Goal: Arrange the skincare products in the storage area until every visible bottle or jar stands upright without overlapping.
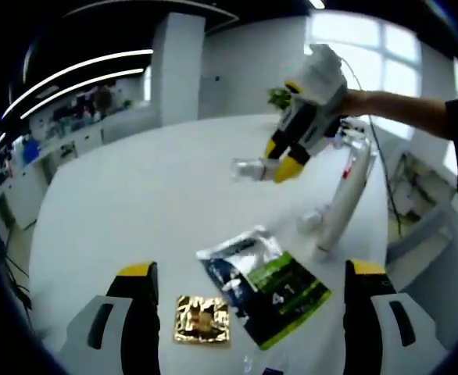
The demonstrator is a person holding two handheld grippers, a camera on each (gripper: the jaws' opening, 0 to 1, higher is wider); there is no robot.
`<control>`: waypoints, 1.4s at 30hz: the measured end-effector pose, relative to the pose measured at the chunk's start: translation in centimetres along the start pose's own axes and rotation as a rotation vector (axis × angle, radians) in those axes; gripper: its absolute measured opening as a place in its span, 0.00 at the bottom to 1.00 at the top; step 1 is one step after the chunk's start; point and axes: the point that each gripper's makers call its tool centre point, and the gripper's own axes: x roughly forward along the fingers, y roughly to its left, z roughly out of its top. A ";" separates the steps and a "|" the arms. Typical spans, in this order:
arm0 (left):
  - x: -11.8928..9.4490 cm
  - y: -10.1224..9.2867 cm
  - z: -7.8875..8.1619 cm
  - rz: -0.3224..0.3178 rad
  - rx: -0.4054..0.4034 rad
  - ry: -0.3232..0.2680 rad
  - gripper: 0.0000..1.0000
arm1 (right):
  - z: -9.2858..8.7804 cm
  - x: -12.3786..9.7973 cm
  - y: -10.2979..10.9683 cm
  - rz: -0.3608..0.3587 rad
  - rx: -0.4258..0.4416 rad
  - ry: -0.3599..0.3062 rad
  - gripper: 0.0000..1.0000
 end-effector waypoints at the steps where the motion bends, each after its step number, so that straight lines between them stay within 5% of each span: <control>1: 0.0 0.0 0.0 0.001 0.000 0.001 0.97 | 0.3 -0.4 0.1 -0.001 0.001 -0.011 0.19; 14: -0.4 -0.1 0.6 -0.016 -0.016 -0.029 0.97 | 5.3 -5.9 1.9 -0.045 -0.082 -0.176 0.19; 24: -0.6 -0.3 1.2 -0.035 -0.036 -0.058 0.97 | 7.6 -8.6 3.5 -0.071 -0.104 -0.246 0.19; 36: -0.4 -0.5 0.9 -0.035 -0.032 -0.050 0.97 | 11.5 -13.4 8.0 -0.076 -0.136 -0.429 0.19; 42: -0.4 -0.5 0.7 -0.034 -0.026 -0.038 0.97 | 11.9 -14.5 9.9 -0.047 -0.102 -0.488 0.19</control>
